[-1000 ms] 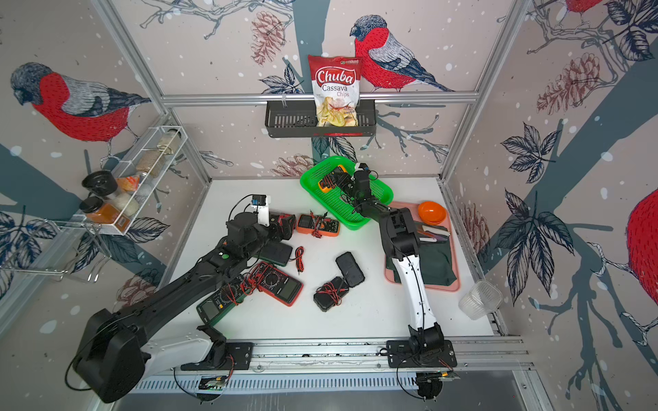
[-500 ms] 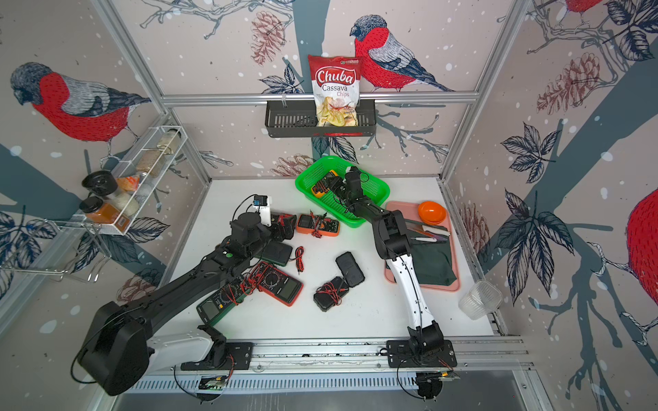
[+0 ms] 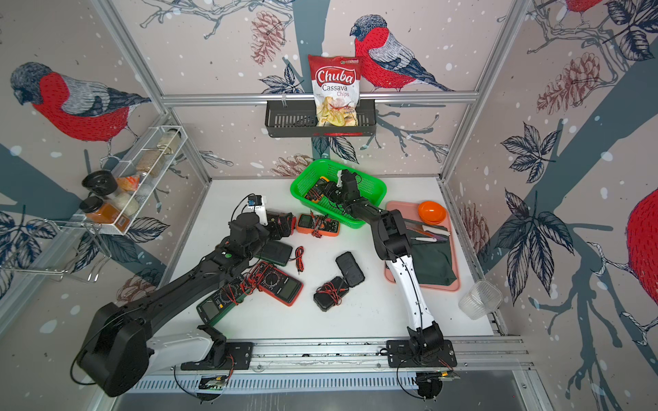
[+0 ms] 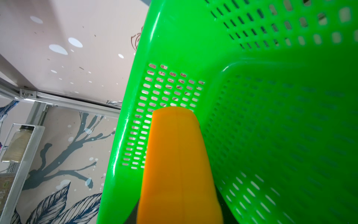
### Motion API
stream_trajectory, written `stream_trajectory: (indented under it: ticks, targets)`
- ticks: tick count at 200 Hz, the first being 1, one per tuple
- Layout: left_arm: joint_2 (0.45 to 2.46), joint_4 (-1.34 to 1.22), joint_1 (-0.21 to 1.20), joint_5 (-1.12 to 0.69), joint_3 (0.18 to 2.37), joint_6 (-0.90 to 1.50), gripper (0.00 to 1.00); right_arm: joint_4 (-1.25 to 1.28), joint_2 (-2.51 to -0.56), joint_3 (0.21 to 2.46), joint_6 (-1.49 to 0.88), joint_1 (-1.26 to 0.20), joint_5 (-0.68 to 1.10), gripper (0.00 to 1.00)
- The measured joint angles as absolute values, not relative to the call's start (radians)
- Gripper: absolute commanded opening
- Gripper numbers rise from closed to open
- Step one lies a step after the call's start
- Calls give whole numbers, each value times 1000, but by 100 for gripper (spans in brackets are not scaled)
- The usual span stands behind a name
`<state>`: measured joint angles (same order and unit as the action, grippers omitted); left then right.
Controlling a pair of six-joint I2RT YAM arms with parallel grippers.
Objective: Put the multimeter into the basket
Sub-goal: Place the multimeter in the basket, then pick up the multimeter from the center of the board.
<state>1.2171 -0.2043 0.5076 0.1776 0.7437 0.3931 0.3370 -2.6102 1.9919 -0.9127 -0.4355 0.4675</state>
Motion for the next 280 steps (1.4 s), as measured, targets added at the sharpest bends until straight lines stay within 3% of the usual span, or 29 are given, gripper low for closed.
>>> stream_trajectory:
  ticks: [61, 70, 133, 189, 234, 280]
  targets:
    - [1212, -221, 508, 196, 727, 416, 98, 192, -2596, 2001, -802, -430, 514, 86]
    - [1212, -221, 507, 200, 726, 419, 98, 180, -2597, 2012, -784, -423, 509, 100]
    - [1194, -223, 506, 225, 724, 420, 98, -10, -2569, 2100, -676, -395, 443, 100]
    - [1126, -152, 461, 328, 683, 525, 98, -121, -2319, 1956, -516, -425, 294, 100]
    - [1016, -88, 285, 304, 533, 669, 98, -161, -2115, 1731, -379, -532, 148, 100]
    - [963, -98, 61, 95, 391, 765, 97, -160, -1987, 1547, -287, -664, 23, 100]
